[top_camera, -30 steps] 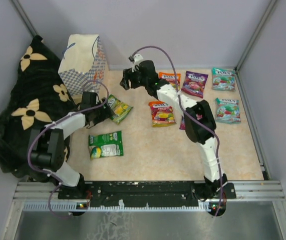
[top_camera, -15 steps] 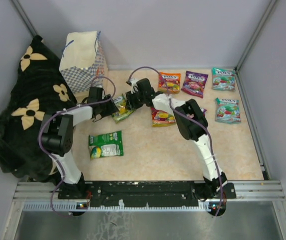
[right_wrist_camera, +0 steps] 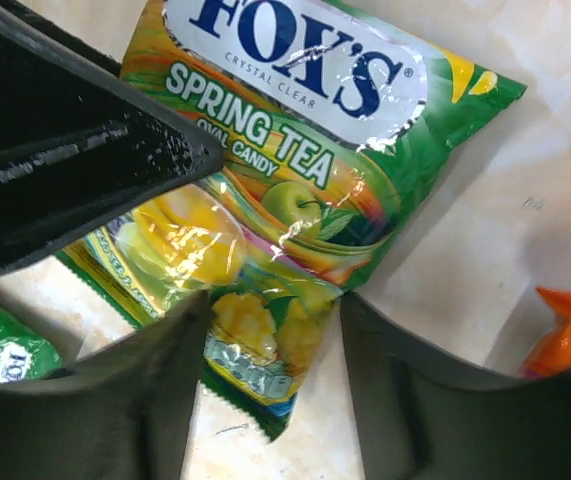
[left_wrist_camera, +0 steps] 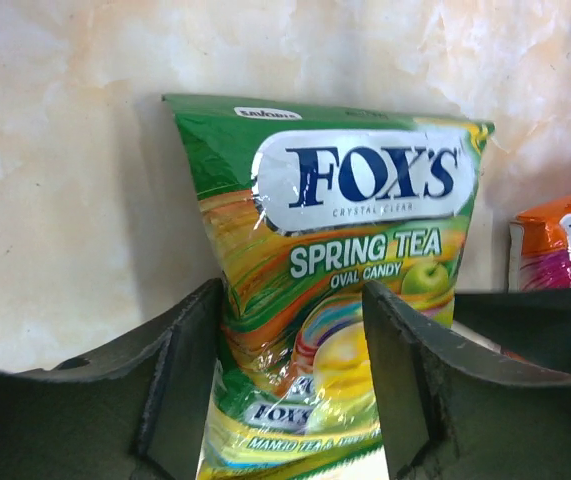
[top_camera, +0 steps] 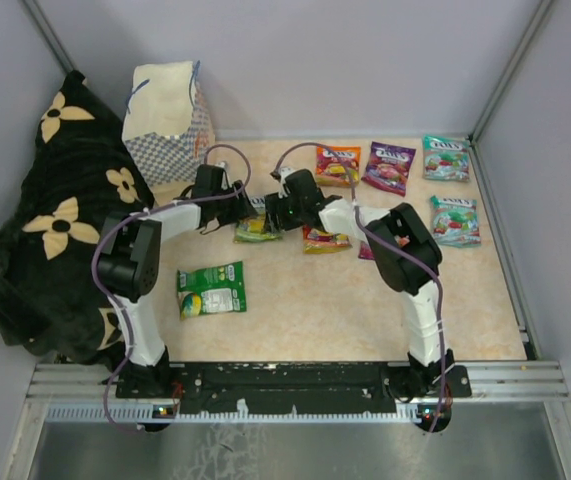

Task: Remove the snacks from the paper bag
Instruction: Adjust the snack at the center of the board.

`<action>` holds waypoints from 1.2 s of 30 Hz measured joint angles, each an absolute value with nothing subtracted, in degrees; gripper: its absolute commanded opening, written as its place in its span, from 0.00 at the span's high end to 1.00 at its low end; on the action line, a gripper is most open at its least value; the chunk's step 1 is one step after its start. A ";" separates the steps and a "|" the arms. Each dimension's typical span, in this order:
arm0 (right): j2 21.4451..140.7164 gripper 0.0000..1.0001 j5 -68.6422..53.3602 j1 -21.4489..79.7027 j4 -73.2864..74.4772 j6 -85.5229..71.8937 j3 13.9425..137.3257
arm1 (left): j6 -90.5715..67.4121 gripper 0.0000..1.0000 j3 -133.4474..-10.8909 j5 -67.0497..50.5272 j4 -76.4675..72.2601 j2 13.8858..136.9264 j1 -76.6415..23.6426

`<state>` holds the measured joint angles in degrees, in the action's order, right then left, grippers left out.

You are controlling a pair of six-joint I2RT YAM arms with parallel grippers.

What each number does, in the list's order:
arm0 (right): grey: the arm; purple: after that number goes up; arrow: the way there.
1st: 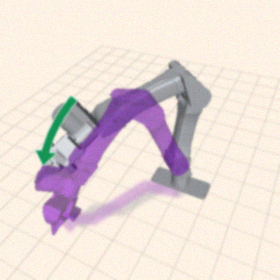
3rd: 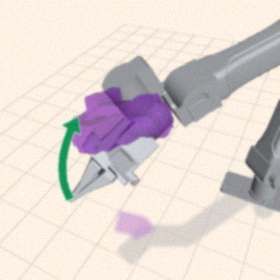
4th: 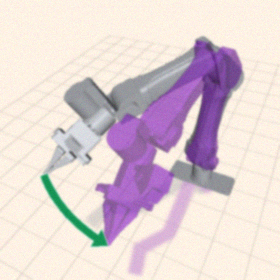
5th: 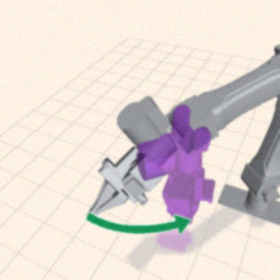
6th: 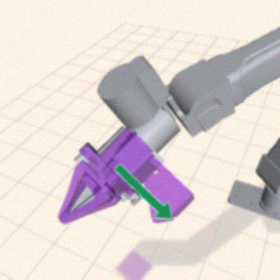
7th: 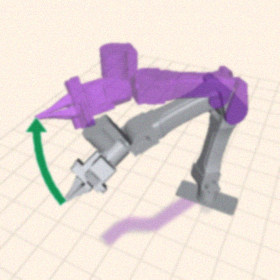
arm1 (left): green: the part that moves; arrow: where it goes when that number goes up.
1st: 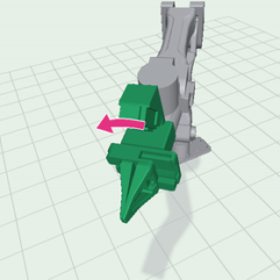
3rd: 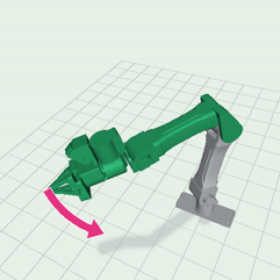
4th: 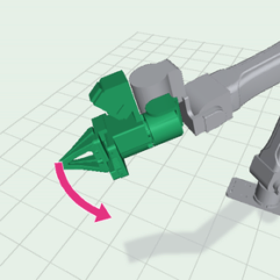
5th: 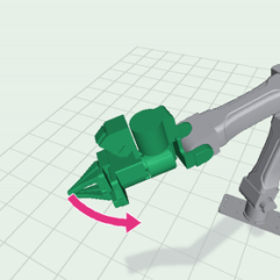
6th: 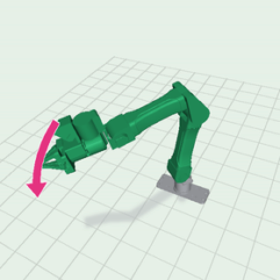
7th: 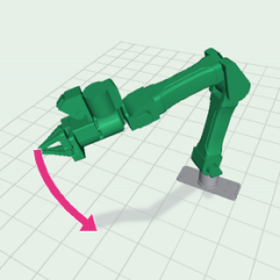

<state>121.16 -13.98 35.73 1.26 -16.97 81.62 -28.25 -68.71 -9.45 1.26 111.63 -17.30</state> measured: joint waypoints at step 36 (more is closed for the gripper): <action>140.90 0.22 18.76 42.61 13.10 -21.04 116.57 | -30.94 0.18 -33.71 1.65 19.25 65.25 -19.00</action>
